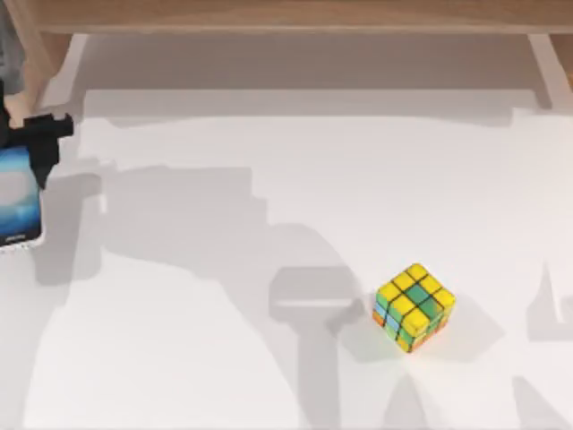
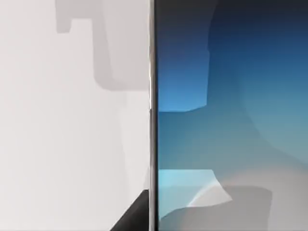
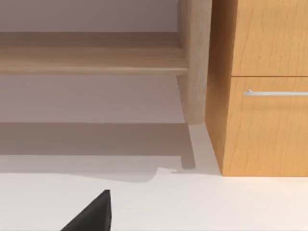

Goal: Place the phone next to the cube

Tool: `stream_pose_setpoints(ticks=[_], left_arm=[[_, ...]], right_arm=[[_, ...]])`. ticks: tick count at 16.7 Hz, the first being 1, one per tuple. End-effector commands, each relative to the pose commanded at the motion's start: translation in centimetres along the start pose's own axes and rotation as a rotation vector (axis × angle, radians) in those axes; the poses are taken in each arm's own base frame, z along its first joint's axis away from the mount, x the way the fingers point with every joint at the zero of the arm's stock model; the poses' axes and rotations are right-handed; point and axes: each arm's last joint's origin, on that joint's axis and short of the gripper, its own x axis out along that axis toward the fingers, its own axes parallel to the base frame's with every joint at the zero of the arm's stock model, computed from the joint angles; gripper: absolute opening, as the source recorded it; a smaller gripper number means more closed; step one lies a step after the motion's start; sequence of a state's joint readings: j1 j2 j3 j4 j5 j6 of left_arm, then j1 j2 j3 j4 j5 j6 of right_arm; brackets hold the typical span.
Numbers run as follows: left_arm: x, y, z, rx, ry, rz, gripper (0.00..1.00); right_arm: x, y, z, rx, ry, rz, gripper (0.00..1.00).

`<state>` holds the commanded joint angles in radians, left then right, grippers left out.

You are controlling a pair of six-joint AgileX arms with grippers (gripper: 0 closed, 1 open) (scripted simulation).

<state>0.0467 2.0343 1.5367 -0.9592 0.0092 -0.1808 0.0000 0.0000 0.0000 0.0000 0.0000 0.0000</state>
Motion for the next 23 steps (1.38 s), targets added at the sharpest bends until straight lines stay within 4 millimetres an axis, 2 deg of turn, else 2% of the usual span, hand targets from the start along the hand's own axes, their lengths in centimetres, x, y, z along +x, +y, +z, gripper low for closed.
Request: stream_pose_setpoints(ticks=[3, 6, 10, 13, 17, 23], left_arm=[[-1.5, -4.2, -0.8, 0.043, -0.015, -0.028, 0.00], [-2.5, -9.1, -2.4, 0.103, -0.008, -0.057, 0.00], [-3.4, -15.3, -5.8, 0.192, 0.020, -0.083, 0.00], [-3.7, -18.9, -8.9, 0.250, 0.046, -0.086, 0.00], [-4.0, -22.0, -12.7, 0.301, 0.069, -0.075, 0.00], [-3.8, -24.2, -16.5, 0.305, 0.086, -0.034, 0.00]], right_arm=[[0.0, 0.0, 0.0, 0.000, 0.000, 0.000, 1.00], [0.0, 0.0, 0.0, 0.000, 0.000, 0.000, 1.00], [0.0, 0.0, 0.0, 0.000, 0.000, 0.000, 1.00], [0.0, 0.0, 0.0, 0.000, 0.000, 0.000, 1.00], [0.0, 0.0, 0.0, 0.000, 0.000, 0.000, 1.00], [0.0, 0.0, 0.0, 0.000, 0.000, 0.000, 1.00]])
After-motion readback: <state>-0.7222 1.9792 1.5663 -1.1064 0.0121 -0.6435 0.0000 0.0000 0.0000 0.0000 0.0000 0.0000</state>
